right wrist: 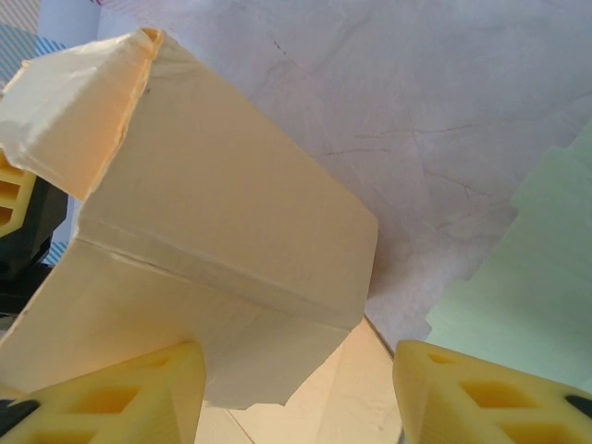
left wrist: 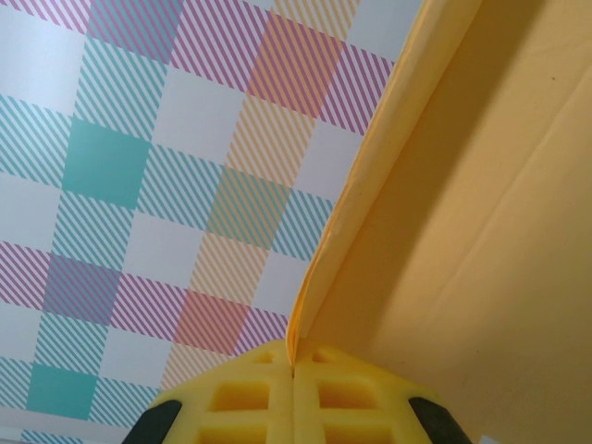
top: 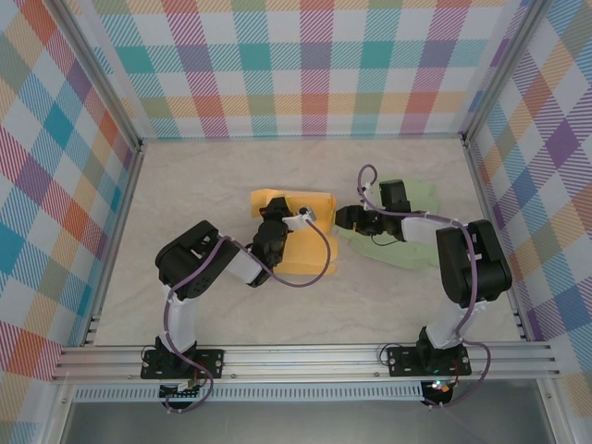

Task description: Fold the paper box

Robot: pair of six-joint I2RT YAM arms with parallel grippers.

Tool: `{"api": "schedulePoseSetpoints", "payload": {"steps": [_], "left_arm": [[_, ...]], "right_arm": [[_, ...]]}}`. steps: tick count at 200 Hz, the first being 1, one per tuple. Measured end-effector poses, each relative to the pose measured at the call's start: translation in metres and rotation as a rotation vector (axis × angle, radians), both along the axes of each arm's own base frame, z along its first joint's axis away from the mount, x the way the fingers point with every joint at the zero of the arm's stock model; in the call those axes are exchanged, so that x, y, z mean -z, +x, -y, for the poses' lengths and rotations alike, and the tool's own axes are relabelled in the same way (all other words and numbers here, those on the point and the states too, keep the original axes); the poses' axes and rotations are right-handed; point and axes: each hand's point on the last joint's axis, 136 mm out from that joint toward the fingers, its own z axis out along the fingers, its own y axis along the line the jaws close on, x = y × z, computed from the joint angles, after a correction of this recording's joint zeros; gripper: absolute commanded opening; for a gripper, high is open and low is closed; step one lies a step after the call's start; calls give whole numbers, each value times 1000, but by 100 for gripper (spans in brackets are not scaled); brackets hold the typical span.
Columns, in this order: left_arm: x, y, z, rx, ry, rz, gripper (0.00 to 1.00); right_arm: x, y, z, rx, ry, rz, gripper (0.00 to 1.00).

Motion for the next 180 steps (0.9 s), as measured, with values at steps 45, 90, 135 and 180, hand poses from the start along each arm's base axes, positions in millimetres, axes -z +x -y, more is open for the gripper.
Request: {"api": "schedulePoseSetpoints", "payload": {"steps": [45,90,135,180], "left_arm": [[0,0,0,2,1,-1,0],[1,0,1,9,6,-1,0],[9,0,2,13,16,-14,0],[10,0,2,16,18,-16,0]], "right_arm": [[-3,-1,-6,-15,4,17,62],[-4,-2,-9,-33,-2,36,63],[-6,-1,-18,-61,-26,78,65],[-10,12,-21,-58,-67,130,62]]}}
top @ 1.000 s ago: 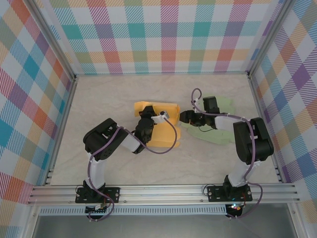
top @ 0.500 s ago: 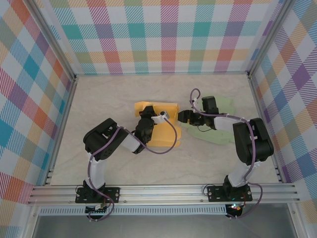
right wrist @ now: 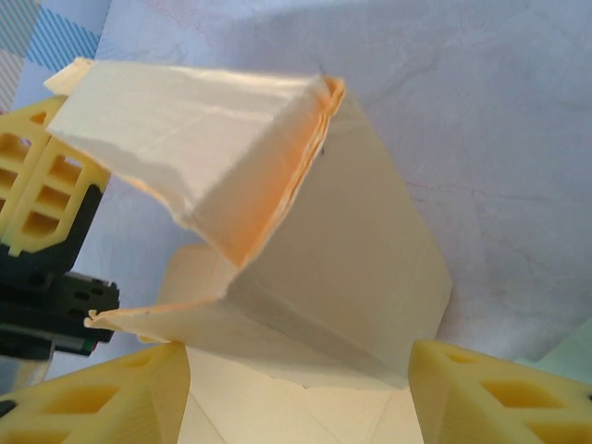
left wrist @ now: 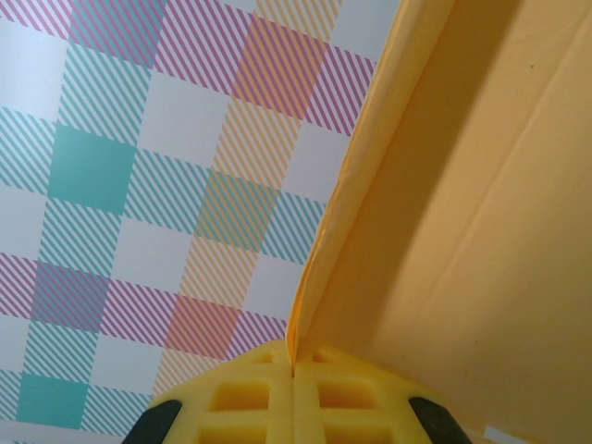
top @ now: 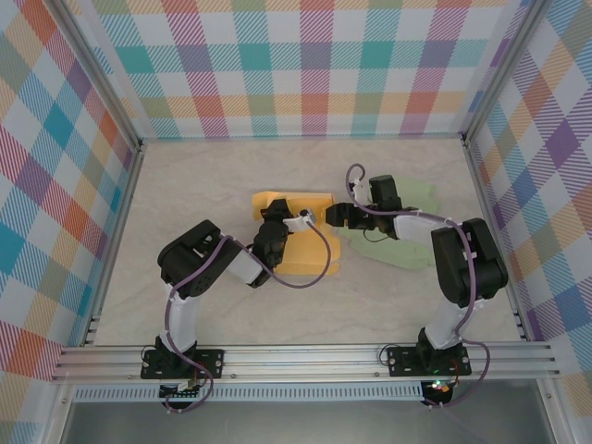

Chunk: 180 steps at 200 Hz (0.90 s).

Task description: Fold the paper box

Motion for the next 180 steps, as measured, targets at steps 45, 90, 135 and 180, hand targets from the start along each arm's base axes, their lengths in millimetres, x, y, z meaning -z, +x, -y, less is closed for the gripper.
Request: {"api": "schedulePoseSetpoints", "payload": {"steps": [45,90,135,180], "left_arm": [[1,-1,0,6,6,-3,0],[1,-1,0,7,6,-3,0],[1,-1,2,15,6,-3,0],[4,-1,2,15,9,-7,0]], "right_arm": [[7,16,-2,22,-81,47,59],[19,24,-2,54,-181,93,52],[33,34,-4,90,-257,139,43],[34,48,-1,141,-292,201,32]]}}
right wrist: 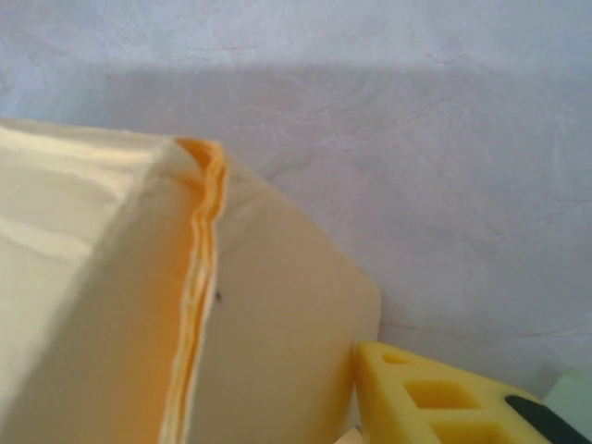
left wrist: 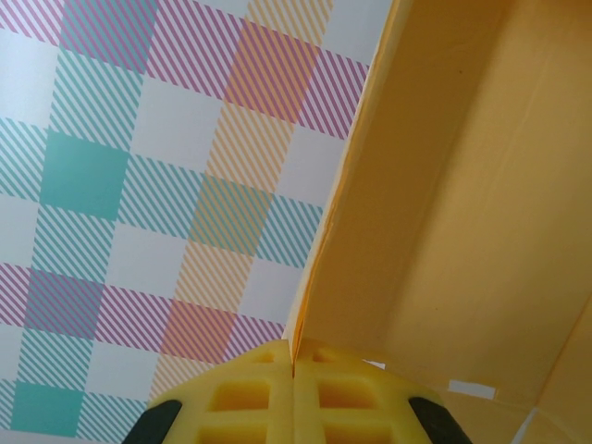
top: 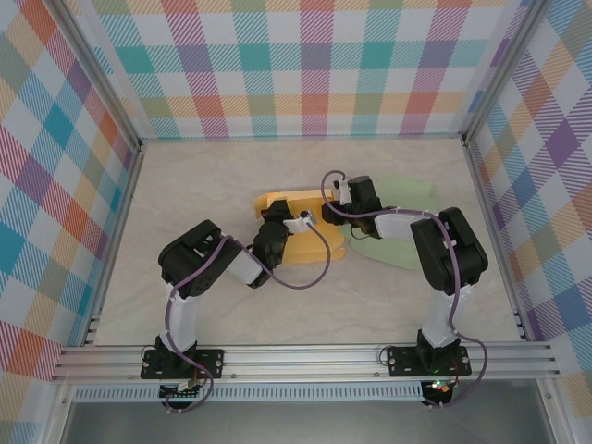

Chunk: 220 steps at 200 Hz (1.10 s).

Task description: Fold the paper box

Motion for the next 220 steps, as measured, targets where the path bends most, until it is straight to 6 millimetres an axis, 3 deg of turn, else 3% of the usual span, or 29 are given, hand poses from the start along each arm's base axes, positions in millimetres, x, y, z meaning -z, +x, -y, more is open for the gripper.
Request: {"api": "schedulePoseSetpoints", "payload": {"steps": [46,68,99,113,138,190,220], "left_arm": [[0,-2,5,21,-3,3,0],[-8,-5,12,39,-31,22,18],[-9,-11,16,29,-77,10,70],[-14,-14,15,6,-131,3,84],[-51,-27,6,-29,-292,8,100],[-171,-79,-49,-6,-831,31,100],[-202,-109,-89,-21,-1099,-12,100]], "right_arm": [[2,6,6,50,-43,27,7],[4,6,8,66,-76,57,0],[4,5,12,100,-108,91,0],[3,3,14,111,-122,101,0],[-1,-2,16,121,-137,113,0],[-29,-8,17,122,-108,160,0],[-44,-13,13,100,-73,174,0]]}}
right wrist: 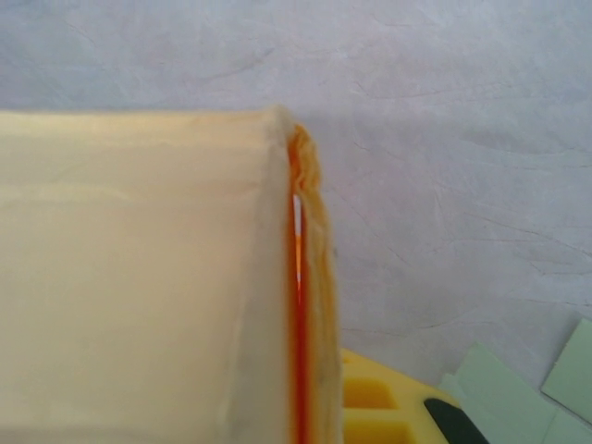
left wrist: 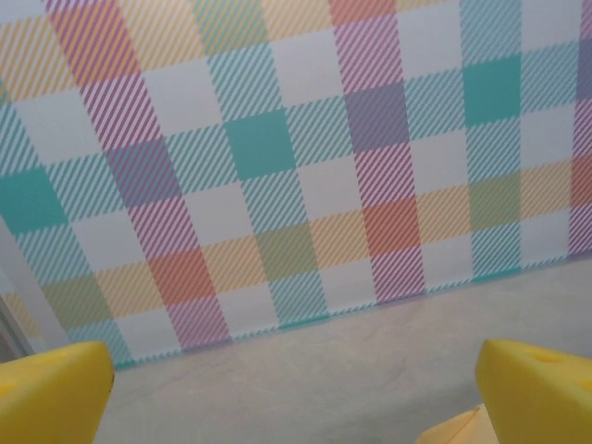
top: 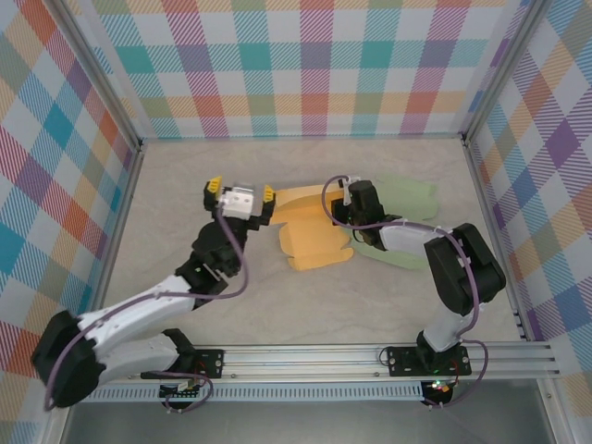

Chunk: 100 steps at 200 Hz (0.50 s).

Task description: Fold the paper box

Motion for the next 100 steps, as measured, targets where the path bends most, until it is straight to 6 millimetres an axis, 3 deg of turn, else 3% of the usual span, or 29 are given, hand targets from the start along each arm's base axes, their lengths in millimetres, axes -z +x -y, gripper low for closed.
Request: {"api": "schedulePoseSetpoints", "payload": {"steps": [27,51,75,100], "left_arm": [[1,-22,-44,-50,-223,-62,100],[20,-34,-74,-104,-370,-141,100],[41,-31,-79,-109,-428,-243,100],[63,-17,-65,-74,-460,-376,100]], "right_arm": [[-2,-7,-3,-15,5,-22,0],[-2,-18,-5,-12,-9,-50,0],[-12,-28,-10,-7,-23,-45,0],[-22,-41,-15,-6,-37,-42,0]]}}
